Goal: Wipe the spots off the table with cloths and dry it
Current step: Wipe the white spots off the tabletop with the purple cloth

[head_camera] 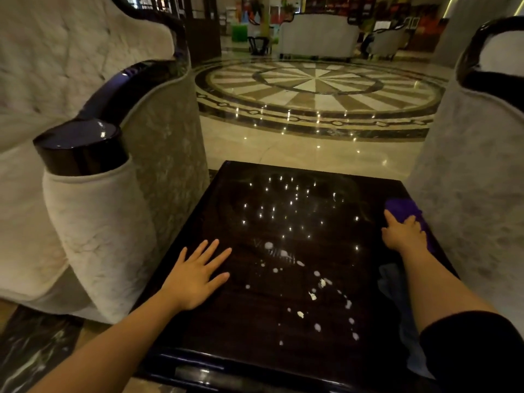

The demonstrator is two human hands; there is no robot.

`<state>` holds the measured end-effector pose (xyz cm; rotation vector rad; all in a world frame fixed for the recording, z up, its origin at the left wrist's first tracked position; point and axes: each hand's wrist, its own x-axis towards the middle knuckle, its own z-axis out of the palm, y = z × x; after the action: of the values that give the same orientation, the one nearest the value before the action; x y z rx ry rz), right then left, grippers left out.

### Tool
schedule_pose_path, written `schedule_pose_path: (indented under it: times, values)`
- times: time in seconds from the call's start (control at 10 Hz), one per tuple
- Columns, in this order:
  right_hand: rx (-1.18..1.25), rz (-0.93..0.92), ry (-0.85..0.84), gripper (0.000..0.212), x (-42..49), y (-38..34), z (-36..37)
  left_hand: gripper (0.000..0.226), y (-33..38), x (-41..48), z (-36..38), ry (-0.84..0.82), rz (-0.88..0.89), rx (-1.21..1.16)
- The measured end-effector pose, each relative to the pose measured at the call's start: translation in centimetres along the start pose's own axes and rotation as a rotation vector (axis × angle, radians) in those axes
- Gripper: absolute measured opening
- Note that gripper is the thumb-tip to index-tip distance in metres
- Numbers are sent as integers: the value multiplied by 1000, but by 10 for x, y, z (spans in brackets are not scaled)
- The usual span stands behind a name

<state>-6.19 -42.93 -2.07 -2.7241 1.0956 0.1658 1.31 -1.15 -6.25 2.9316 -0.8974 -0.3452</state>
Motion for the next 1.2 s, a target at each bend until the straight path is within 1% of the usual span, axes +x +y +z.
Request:
schedule_pose_path:
  times: [0.1,0.2,0.4,0.5,0.7,0.8,0.9,1.0,1.1,1.2]
  values:
    - [-43,-34,22,57,0,-1,2,57,0,1,1,3,3,1]
    - [-61,-109,45,59,-1,-7,6,58,-1,1,1,9,2,-9]
    - [-38,-260,33,61,-11,-36,17,60,1,0,-1,10,2,-15]
    - [-21,-360,22,64,-21,-64,26,59,3,0,-2,10,3,-30]
    - [25,-536,-60,61,-42,-112,44,58,2,0,-2,19,13,-44]
    - [143,-536,-179,63,-48,-124,37,58,1,1,-1,27,20,-49]
    - [165,-490,-124,60,-44,-125,31,58,0,2,-1,28,27,-52]
    - [127,-378,-11,55,-37,-124,35,58,-1,2,0,30,33,-58]
    - [89,-320,-76,52,-33,-127,43,59,-1,1,0,34,33,-57]
    - [38,-315,-95,51,-32,-133,48,59,-1,2,-1,29,32,-54]
